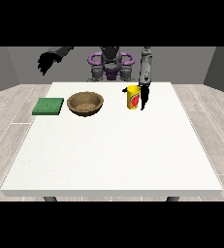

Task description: Pick the cup and pour the ball into the bowl, then pick the bowl and place it on the pad

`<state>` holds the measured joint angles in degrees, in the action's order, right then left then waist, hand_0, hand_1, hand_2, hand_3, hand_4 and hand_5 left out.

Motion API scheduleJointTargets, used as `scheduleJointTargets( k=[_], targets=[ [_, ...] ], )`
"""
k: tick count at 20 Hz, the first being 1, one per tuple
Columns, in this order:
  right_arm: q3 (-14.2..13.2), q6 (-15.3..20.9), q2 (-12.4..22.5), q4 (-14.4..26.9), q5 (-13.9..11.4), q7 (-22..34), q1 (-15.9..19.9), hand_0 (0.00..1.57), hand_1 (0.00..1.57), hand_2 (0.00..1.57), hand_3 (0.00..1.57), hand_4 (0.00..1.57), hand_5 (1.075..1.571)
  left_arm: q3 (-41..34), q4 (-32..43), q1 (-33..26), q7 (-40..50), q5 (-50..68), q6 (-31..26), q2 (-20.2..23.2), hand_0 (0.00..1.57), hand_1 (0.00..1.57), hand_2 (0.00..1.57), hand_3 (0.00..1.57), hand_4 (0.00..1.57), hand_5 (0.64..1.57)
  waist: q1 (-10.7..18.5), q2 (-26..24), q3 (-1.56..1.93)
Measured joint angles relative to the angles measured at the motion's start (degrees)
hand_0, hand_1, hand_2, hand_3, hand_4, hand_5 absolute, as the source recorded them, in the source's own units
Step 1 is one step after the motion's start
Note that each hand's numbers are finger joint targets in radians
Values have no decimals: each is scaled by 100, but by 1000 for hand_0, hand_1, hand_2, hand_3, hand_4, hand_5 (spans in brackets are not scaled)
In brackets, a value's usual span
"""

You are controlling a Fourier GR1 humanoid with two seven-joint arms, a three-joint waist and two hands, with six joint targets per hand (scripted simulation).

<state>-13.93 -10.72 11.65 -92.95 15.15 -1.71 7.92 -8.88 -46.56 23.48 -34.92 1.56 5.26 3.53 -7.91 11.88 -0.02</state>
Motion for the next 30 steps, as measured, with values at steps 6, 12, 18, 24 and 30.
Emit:
scheduleJointTargets(
  k=[6, 12, 18, 24, 30],
  targets=[
    [-236, -256, 304, -93, 395, 217, 188, 0, 0, 0, 165, 647, 1568, -107, 558, 206, -503, -337, 782, 65, 1273, 1273, 1571, 1571, 1346, 1468, -293, 167, 18],
    [-623, -494, 719, 57, 844, 542, 301, 0, 0, 0, 269, 640, 1568, -96, 873, 395, -543, -583, 1325, 117, 1276, 1276, 1571, 1571, 1391, 1436, -338, -7, 31],
    [-777, -577, 860, 784, 802, 550, 251, 0, 0, 0, 302, 638, 1564, 681, 856, 812, 632, -1534, 2116, -1, 1313, 1313, 1571, 1571, 1399, 1502, -108, -668, 19],
    [-738, -665, 862, 1246, 774, 589, 264, 0, 0, 0, 103, 669, 1559, 1736, 1317, 1403, 1999, -3196, 3086, 210, 1357, 1357, 1571, 1571, 1456, 1535, -121, -1095, 39],
    [-890, -895, 1023, 1903, 783, 425, 235, 0, 0, 0, 0, 688, 1560, 2680, 1787, 2047, 3693, -4555, 3191, -109, 1347, 1347, 1571, 1571, 1444, 1540, 85, -1438, 26]
  ],
)
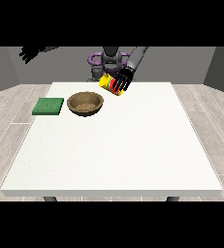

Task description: Pick the cup and pour the ball into the bowl, then pick the bowl and place it on the pad

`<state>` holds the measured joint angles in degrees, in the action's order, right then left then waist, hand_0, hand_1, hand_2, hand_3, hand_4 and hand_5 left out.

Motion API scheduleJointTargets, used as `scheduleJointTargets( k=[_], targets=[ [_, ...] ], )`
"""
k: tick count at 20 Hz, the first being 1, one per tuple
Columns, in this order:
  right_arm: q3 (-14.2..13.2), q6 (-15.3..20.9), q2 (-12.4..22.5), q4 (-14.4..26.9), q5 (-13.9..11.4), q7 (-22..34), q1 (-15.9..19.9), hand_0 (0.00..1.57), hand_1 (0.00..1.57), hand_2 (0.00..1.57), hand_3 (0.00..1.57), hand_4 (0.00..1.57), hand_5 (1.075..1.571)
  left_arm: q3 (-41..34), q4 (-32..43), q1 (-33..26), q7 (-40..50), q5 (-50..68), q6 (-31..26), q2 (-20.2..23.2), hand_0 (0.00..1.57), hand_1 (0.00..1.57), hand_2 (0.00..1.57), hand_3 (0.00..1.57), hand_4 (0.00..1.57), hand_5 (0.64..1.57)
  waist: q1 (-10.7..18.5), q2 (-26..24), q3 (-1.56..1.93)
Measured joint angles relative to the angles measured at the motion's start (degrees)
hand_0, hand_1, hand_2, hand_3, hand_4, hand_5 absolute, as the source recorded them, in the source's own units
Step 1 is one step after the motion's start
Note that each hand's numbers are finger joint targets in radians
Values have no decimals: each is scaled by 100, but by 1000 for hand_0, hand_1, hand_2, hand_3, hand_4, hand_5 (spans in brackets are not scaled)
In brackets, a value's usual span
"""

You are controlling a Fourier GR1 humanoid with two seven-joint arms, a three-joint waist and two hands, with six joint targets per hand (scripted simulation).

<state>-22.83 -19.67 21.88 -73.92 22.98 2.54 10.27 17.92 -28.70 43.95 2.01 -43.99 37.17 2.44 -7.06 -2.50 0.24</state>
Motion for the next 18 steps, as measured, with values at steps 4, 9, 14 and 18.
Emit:
scheduleJointTargets(
  k=[4, 9, 14, 18],
  targets=[
    [-72, -249, 80, 386, 15, -189, -80, 0, 0, 0, 123, 699, 1561, 501, 181, 428, 958, -687, -228, -141, 1334, 1334, 1571, 1571, 1475, 1535, 10, -100, -8],
    [-83, -294, 190, 698, 0, -176, 157, 0, 0, 0, 177, 694, 1556, 1137, 303, 988, 2005, -1430, -777, -206, 1456, 1456, 1571, 1571, 1260, 1557, -2, -132, -13],
    [13, -235, 94, 853, -88, -244, 333, 0, 0, 0, 290, 693, 1552, 1809, 430, 1484, 2788, -2226, -1433, -232, 1217, 1217, 1571, 1571, 1057, 1571, -67, -171, -15],
    [152, -148, -54, 949, -194, -305, 501, 0, 0, 0, 327, 686, 1552, 2299, 195, 1568, 3181, -2568, -2158, -240, 272, 272, 1258, 1549, 1040, 1571, -187, -166, -17]
  ],
)
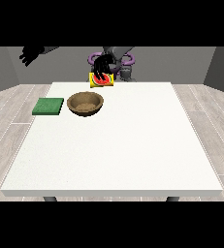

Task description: Pick the cup and pour the ball into the bowl, then pick the bowl and place it on the pad

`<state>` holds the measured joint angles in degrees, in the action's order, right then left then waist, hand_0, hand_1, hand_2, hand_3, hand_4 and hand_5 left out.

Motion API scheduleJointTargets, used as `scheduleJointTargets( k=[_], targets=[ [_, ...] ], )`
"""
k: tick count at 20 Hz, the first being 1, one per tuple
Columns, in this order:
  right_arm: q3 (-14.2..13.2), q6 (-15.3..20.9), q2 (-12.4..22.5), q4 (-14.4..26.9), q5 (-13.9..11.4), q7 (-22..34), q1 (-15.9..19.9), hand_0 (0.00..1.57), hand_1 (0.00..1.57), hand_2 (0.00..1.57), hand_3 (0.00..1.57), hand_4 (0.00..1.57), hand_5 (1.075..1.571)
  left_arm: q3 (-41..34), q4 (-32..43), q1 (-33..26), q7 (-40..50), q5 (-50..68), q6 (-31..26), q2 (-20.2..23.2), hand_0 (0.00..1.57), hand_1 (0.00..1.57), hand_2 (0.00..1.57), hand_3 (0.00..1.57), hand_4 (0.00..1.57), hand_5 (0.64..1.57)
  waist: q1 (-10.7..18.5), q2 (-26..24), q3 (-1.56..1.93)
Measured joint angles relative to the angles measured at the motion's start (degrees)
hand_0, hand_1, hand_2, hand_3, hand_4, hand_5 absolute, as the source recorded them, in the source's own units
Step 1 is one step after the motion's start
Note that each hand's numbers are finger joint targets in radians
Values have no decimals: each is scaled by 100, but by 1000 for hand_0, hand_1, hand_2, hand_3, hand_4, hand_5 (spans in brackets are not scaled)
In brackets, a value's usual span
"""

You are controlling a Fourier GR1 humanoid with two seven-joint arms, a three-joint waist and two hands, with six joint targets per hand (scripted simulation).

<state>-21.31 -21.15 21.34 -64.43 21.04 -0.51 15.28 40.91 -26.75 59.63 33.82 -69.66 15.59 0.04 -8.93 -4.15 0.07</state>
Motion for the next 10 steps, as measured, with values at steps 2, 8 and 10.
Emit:
scheduleJointTargets(
  k=[2, 8, 10],
  targets=[
    [71, 14, -70, 66, -68, -92, 74, 0, 0, 0, 329, 686, 1549, 235, -239, -8, 177, -104, -394, -1, 333, 333, 1276, 1571, 1091, 1569, -68, 41, -1],
    [77, 98, -29, 165, -73, -1, 216, 0, 0, 0, 178, 737, 1553, 538, -949, -195, 272, -265, -1218, -4, 0, 0, 1102, 1542, 1109, 1571, -16, 7, -4],
    [39, 194, -9, 212, -119, -28, 171, 0, 0, 0, 107, 740, 1551, 414, -1156, -230, 211, -258, -1147, 35, 319, 319, 1496, 1545, 1105, 1570, 165, -27, -5]
  ],
)
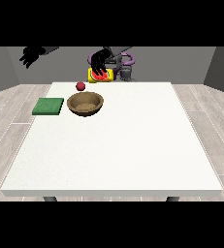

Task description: Pick the cup and pour the ball into the bowl, then pick the bowl and place it on the pad

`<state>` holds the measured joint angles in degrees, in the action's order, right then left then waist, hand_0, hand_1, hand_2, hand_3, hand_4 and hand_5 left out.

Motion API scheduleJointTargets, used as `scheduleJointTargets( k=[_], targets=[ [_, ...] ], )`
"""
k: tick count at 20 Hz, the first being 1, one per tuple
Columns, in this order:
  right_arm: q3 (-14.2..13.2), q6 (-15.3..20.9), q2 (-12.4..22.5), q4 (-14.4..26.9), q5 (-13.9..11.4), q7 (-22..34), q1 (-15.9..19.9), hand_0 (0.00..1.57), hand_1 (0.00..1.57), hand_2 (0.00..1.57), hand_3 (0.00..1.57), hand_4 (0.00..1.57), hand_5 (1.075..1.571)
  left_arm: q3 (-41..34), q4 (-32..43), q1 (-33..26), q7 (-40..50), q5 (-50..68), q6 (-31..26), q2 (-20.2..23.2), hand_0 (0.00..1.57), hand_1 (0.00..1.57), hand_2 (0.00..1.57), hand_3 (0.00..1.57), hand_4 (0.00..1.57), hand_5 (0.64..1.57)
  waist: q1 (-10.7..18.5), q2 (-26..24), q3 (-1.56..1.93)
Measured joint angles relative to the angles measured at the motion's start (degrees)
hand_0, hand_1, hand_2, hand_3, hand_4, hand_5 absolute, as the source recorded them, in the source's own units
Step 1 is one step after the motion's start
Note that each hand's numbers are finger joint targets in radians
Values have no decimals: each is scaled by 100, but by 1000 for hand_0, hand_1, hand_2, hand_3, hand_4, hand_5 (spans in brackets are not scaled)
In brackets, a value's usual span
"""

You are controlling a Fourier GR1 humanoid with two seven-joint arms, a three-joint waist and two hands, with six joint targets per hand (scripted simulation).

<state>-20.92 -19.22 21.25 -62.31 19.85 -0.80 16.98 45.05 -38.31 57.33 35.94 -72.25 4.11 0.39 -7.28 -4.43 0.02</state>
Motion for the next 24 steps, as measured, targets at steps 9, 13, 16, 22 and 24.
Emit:
scheduleJointTargets(
  k=[9, 13, 16, 22, 24],
  targets=[
    [-268, 409, 72, 82, -48, -78, -153, 0, 0, 0, 0, 784, 1557, -2068, -1309, -438, -1061, 2069, 1271, 627, 0, 0, 0, 0, 1180, 1551, 923, -26, -42],
    [-302, 598, 7, 71, -91, -129, -152, 0, 0, 0, 0, 783, 1555, -3284, -1947, -526, -1557, 3576, 1342, 641, 0, 0, 0, 0, 1092, 1571, 1237, 66, -70],
    [-318, 751, -95, 111, -129, -183, -193, 0, 0, 0, 0, 781, 1560, -4101, -2343, -567, -1919, 4750, 974, 697, 0, 0, 0, 0, 1049, 1567, 1478, 192, -66],
    [-363, 1030, -452, 234, -156, -529, -281, 0, 0, 0, 0, 741, 1567, -5393, -2704, -637, -2510, 6659, -396, 1304, 0, 0, 0, 0, 1053, 1561, 1885, 612, -27],
    [-382, 1057, -543, 340, -154, -687, -300, 0, 0, 0, 0, 735, 1566, -5694, -2735, -695, -2633, 7088, -851, 1575, 0, 0, 0, 0, 1050, 1559, 1988, 767, -18]
  ],
)
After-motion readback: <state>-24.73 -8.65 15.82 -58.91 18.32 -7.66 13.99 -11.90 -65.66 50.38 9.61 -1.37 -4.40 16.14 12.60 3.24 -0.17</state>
